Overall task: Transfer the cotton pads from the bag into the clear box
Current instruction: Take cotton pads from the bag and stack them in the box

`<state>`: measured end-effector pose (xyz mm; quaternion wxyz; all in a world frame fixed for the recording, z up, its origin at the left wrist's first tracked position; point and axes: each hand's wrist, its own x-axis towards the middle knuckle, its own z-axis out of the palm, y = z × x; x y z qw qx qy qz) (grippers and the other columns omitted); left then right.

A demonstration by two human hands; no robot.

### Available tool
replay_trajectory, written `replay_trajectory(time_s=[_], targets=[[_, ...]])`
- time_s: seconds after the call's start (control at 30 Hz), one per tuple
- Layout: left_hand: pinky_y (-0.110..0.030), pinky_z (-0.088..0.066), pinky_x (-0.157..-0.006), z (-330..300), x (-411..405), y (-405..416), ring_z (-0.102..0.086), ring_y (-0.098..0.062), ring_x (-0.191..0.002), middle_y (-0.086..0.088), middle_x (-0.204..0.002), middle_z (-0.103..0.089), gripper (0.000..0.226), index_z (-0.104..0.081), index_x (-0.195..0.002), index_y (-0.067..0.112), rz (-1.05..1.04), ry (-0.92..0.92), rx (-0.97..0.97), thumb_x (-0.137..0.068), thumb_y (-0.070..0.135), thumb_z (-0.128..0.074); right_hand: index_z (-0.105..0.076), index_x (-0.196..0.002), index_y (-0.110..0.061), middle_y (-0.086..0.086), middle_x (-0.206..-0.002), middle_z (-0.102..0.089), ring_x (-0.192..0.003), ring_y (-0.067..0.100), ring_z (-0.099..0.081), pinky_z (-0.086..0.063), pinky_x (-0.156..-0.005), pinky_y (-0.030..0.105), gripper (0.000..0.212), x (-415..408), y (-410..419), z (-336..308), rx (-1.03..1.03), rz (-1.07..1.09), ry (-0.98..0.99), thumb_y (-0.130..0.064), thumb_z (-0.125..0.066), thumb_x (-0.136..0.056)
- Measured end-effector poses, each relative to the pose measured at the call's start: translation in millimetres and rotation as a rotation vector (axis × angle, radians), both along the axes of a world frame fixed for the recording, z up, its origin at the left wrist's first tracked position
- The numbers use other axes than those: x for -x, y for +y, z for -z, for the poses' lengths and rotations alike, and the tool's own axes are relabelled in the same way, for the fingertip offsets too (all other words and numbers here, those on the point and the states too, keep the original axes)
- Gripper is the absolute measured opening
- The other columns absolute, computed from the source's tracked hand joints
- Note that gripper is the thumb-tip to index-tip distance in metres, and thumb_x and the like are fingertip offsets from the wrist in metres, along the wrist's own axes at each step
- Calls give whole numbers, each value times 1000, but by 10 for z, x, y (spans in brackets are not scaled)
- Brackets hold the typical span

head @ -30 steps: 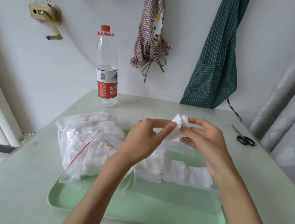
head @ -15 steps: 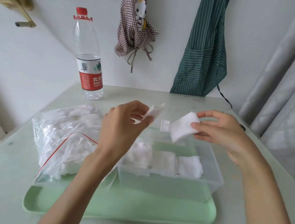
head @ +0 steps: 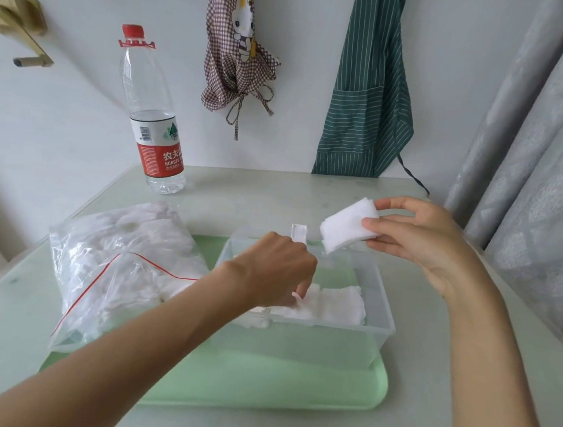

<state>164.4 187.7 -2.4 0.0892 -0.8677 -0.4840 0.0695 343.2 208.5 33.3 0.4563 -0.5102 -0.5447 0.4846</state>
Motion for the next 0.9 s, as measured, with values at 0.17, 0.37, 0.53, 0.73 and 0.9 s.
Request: replay_trajectory(time_s=[0.17, 0.37, 0.53, 0.73, 0.9], targets=[[-27, -44, -89, -161, 85, 22, -60, -12, -109, 13, -117, -66, 28, -67, -113, 31, -205, -99, 484, -89, 42, -56, -59, -88, -14, 10, -82, -69, -61, 10, -67, -57, -61, 18, 19, -22, 9, 24, 16, 7, 18, 3, -67, -82], [-25, -44, -94, -253, 269, -94, -60, -6, -106, 17, -114, -67, 21, -69, -108, 38, -227, -303, 402, -90, 35, -59, -50, -84, -10, 9, -85, -60, -68, 15, -62, -58, -60, 21, 23, 33, -21, 6, 82, -41, -20, 7, -65, -82], [-29, -35, -103, -48, 295, -122, -43, -6, -123, 20, -128, -57, 31, -61, -120, 40, -136, -95, 463, -95, 26, -49, -48, -73, -10, 6, -76, -53, -67, 13, -59, -58, -61, 23, 25, 206, -60, 38, 79, -157, -155, 9, -62, -83], [-28, -43, -90, -393, 521, -227, -55, -3, -101, 18, -114, -64, 24, -68, -98, 44, -261, -395, 204, -86, 24, -61, -54, -71, -13, 6, -89, -59, -75, 20, -66, -59, -74, 36, 20, 428, -25, 208, 56, -152, -370, 3, -63, -79], [-24, -35, -74, -449, 456, -222, -47, -3, -87, 19, -89, -56, 24, -68, -101, 41, -278, -390, 69, -84, 25, -65, -54, -70, -19, 2, -88, -58, -92, 26, -64, -56, -83, 40, 21, 611, -26, 358, 74, -159, -547, -1, -59, -78]])
